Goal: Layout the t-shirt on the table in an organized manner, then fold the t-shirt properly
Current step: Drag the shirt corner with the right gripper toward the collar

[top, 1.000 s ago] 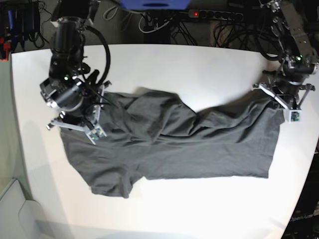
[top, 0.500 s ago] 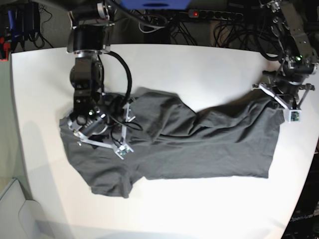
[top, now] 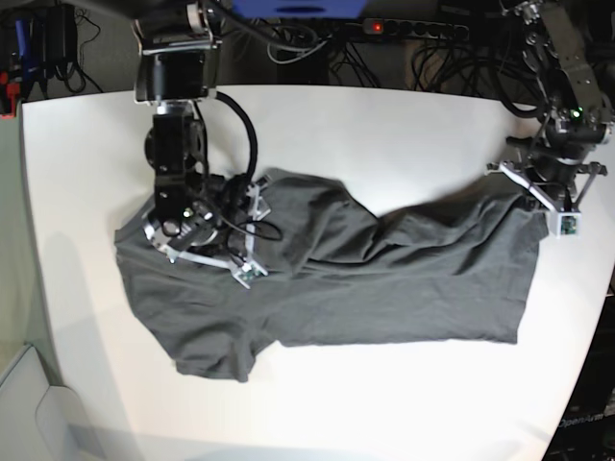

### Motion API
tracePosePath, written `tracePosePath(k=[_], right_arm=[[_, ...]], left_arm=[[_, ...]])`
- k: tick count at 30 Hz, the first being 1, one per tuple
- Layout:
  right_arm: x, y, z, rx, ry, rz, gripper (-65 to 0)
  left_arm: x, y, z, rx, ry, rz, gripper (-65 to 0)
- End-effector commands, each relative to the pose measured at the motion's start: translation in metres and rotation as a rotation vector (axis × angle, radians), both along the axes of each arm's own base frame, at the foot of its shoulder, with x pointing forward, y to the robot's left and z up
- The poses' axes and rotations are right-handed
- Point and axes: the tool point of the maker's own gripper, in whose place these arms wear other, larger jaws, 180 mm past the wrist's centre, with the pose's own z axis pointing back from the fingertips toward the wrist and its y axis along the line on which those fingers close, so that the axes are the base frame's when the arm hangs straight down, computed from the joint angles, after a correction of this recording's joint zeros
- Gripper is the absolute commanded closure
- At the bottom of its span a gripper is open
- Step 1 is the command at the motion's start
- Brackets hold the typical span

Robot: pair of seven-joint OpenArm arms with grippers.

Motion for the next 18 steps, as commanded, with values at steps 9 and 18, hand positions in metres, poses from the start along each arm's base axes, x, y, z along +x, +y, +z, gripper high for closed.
tracePosePath(k=[9, 18], right_arm=[[0.013, 0.002, 0.015, 0.011, -0.051, 0.001, 0.0], [-0.016, -0.029, 0.064, -0.056, -0.238, -0.023, 0.0]], left_arm=[[0.008, 0.003, 0.013, 0.016, -0.050, -0.007, -0.1], [0.005, 0.007, 0.016, 0.032, -0.048, -0.004, -0.1]])
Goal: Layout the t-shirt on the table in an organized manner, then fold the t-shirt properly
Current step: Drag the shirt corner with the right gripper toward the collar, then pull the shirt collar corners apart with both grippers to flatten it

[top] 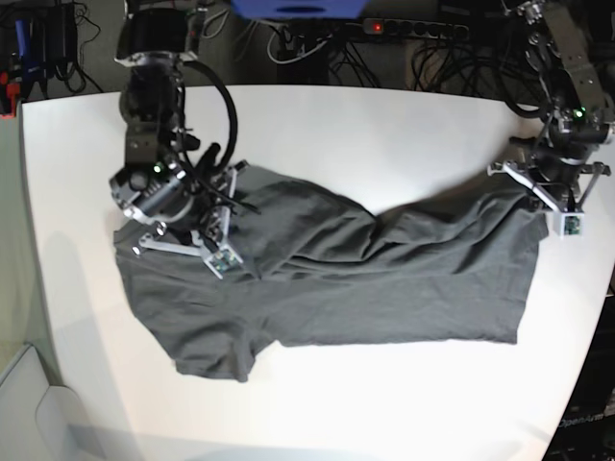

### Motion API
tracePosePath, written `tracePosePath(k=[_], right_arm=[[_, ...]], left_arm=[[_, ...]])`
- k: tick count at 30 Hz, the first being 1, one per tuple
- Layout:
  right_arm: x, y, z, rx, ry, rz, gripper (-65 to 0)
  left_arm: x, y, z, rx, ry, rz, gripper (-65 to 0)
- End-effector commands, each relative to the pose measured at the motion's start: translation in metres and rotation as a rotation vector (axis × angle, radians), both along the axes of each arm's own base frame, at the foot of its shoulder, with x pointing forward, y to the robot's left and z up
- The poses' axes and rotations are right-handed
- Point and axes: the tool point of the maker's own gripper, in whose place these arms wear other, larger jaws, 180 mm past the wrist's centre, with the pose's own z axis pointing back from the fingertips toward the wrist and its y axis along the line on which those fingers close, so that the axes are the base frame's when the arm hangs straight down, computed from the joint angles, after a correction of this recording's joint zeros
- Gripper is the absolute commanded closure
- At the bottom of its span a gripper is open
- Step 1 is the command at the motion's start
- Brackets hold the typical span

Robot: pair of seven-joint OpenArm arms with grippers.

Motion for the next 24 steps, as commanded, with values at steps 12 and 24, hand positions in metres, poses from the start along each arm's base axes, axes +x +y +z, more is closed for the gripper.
tracePosePath(k=[12, 24], right_arm=[[-0.075, -0.015, -0.016, -0.021, 0.070, 0.035, 0.0], [-0.115, -0.036, -0.034, -0.006, 0.178, 0.119, 0.0]], left_arm=[[-0.019, 0.006, 0.001, 0.093, 0.092, -0.115, -0.1], [-0.041, 0.032, -0.003, 0.207, 0.257, -0.197, -0.1]])
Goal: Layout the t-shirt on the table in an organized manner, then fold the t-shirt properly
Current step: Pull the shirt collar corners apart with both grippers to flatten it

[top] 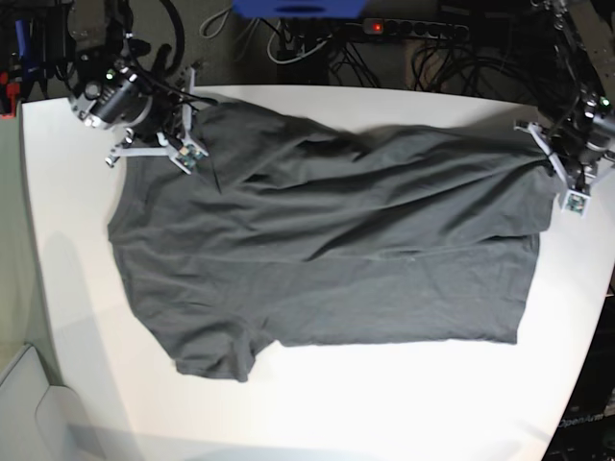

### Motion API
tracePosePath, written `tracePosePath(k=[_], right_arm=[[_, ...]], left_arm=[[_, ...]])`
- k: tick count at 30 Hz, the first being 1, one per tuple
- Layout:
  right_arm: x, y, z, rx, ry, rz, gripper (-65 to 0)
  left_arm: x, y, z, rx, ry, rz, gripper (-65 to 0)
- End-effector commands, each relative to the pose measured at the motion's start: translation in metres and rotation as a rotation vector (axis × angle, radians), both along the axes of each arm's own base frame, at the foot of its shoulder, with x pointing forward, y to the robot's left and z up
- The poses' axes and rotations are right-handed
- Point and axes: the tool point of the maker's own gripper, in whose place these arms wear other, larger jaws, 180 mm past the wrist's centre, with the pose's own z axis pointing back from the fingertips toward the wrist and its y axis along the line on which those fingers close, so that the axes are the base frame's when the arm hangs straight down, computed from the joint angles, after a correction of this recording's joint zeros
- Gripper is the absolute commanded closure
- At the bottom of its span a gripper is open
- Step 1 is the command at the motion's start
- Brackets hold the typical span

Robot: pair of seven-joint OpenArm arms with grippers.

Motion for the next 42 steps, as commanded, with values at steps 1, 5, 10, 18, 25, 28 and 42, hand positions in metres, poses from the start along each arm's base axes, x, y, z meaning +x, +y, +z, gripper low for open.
tracePosePath(k=[1, 5, 10, 18, 25, 28, 42], right_arm=[[0.001, -0.001, 0.005, 0.004, -0.019, 0.008, 0.0], [0.001, -0.012, 0.005, -0.033, -0.017, 0.023, 0.0], [-0.003, -0.028, 0.004, -0.085, -0.002, 0.039, 0.0], [-0.016, -0.040, -0.001, -0.126, 0.035, 0.056, 0.0], [-0.023, -0.049, -0.003, -0.155, 0.054, 0.068, 0.0], [-0.023, -0.049, -0.003, -0.155, 0.054, 0.068, 0.0], [-0.019, -0.052, -0.001, -0.159, 0.043, 0.061, -26.2]], left_arm=[[0.004, 0.003, 0.008, 0.019, -0.022, -0.012, -0.1], [0.007, 0.006, 0.012, 0.032, -0.029, -0.023, -0.1], [0.006, 0.010, 0.006, 0.028, -0.009, -0.014, -0.1], [0.005, 0.017, 0.003, 0.035, 0.008, -0.009, -0.1], [0.000, 0.018, 0.000, 0.036, 0.026, -0.007, -0.1], [-0.001, 0.018, -0.001, 0.036, 0.029, -0.006, -3.0], [-0.016, 0.025, 0.007, 0.053, 0.017, 0.017, -37.3]])
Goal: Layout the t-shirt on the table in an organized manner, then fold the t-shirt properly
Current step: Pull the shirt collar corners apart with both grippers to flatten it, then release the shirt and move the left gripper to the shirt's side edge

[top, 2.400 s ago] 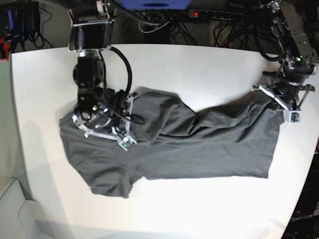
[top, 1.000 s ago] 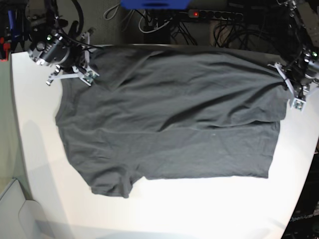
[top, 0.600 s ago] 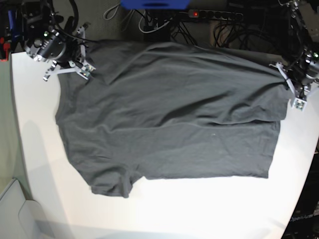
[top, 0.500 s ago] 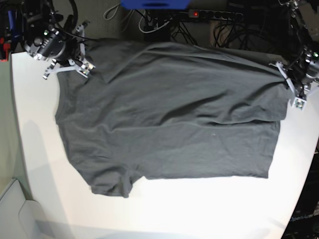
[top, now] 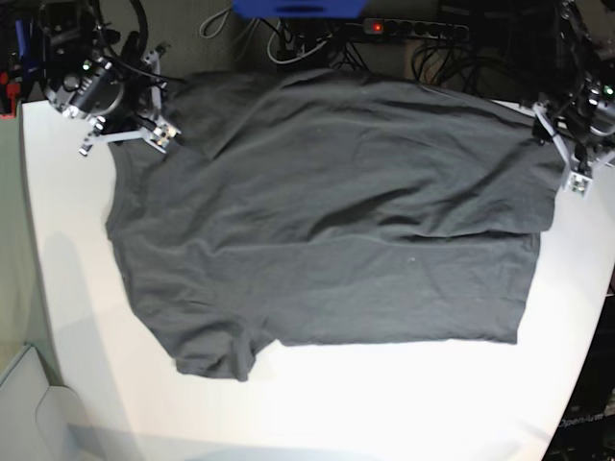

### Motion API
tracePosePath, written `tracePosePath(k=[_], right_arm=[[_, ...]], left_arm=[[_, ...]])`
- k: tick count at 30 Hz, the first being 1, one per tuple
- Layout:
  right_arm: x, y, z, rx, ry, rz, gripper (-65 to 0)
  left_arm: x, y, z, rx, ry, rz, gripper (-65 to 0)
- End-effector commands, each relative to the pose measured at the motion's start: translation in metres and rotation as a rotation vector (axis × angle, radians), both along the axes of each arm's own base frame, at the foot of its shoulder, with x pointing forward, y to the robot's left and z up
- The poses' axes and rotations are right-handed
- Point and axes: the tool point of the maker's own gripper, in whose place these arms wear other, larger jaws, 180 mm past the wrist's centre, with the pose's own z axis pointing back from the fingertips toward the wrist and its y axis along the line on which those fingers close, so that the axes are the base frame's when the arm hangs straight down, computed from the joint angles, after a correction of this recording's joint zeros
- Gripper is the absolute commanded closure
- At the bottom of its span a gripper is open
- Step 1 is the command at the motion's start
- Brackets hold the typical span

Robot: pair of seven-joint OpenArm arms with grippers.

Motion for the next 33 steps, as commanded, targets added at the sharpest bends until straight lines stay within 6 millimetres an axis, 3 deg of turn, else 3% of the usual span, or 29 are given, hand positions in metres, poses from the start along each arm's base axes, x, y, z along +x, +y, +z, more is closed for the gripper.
tracePosePath(k=[1, 6, 9, 13, 16, 20, 22, 25, 28, 33], right_arm=[[0.009, -0.002, 0.007, -0.004, -0.035, 0.003, -26.1], [0.019, 0.000, 0.012, 0.004, -0.060, 0.000, -25.9], [0.024, 0.006, 0.013, 0.021, -0.075, -0.008, -21.1], [0.030, 0.008, 0.016, 0.025, -0.090, -0.009, -8.7], [0.030, 0.007, 0.016, 0.021, -0.090, -0.008, -3.5], [0.031, 0.003, 0.017, 0.015, -0.093, -0.013, -2.2], [0.032, -0.001, 0.019, 0.013, -0.101, -0.034, -2.2], [0.034, -0.004, 0.018, 0.010, -0.101, -0.044, -2.2], [0.042, -0.007, 0.015, 0.008, -0.099, -0.052, -2.2], [0.041, -0.011, 0.007, 0.005, -0.075, -0.064, -2.2]], left_arm=[[0.015, 0.009, 0.024, 0.040, -0.079, 0.007, -37.3], [0.073, 0.002, 0.064, -0.027, -0.293, 0.063, -37.1], [0.102, -0.012, 0.057, -0.081, -0.305, 0.056, -35.6], [0.143, -0.038, 0.030, -0.058, -0.246, -0.003, -22.0], [0.156, -0.063, 0.016, -0.031, -0.252, -0.077, -13.7], [0.156, -0.073, -0.004, -0.025, -0.268, -0.116, -13.4], [0.159, -0.070, -0.014, -0.016, -0.261, -0.120, -11.1], [0.168, -0.050, -0.020, 0.020, -0.271, 0.006, 0.0], [0.173, -0.041, -0.018, 0.020, -0.322, 0.108, -0.3], [0.178, -0.042, -0.017, 0.015, -0.350, 0.113, -0.2]])
